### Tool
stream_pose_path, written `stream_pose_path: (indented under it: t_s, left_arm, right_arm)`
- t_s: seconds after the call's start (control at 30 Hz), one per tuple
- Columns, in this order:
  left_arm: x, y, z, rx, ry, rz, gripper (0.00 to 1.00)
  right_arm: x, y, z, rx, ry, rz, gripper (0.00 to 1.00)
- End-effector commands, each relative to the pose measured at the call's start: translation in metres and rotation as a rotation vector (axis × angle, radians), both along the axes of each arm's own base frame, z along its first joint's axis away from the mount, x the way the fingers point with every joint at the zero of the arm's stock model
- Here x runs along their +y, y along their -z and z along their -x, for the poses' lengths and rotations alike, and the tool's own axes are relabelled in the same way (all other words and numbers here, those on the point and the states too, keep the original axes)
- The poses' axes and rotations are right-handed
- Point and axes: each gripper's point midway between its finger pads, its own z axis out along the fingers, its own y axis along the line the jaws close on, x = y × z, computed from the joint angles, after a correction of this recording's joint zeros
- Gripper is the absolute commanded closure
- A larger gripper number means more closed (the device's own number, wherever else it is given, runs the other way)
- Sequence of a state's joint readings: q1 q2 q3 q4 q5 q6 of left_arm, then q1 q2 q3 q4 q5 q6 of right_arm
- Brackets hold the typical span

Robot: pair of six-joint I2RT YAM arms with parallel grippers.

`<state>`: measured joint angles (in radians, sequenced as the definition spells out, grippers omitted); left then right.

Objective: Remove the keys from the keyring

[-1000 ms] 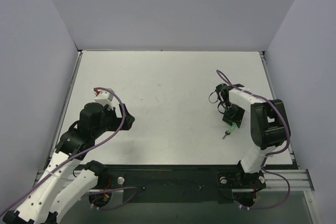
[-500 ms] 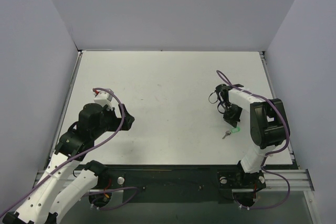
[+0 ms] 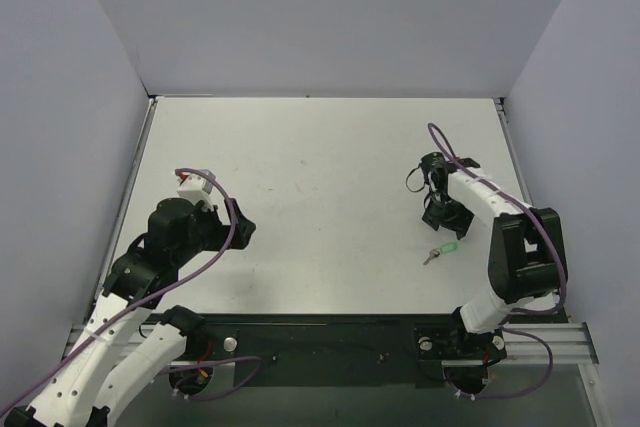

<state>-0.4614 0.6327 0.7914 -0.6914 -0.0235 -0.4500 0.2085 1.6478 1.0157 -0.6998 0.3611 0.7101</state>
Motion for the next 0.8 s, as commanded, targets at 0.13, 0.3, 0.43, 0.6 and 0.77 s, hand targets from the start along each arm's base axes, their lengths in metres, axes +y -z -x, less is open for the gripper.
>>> stream_pose_path:
  t_s: [0.13, 0.3, 0.43, 0.6, 0.77]
  left_arm:
    - [-0.002, -0.013, -0.005, -0.061, 0.010, 0.020, 0.03]
    - [-0.003, -0.014, -0.004, -0.063, 0.013, 0.022, 0.03]
    - [-0.003, -0.013, -0.004, -0.063, 0.013, 0.022, 0.03]
    - [-0.003, -0.014, -0.005, -0.066, 0.015, 0.023, 0.03]
    - [-0.003, -0.014, -0.004, -0.066, 0.018, 0.023, 0.03]
  right_arm:
    - [-0.002, -0.011, 0.014, -0.107, 0.150, -0.068, 0.42]
    - [0.006, 0.018, 0.025, -0.111, 0.220, -0.119, 0.45]
    - [0.012, 0.033, 0.027, -0.149, 0.267, -0.158, 0.47]
    - [0.012, 0.042, 0.028, -0.182, 0.290, -0.166, 0.52]
    - [0.015, 0.047, 0.029, -0.202, 0.292, -0.165, 0.66]
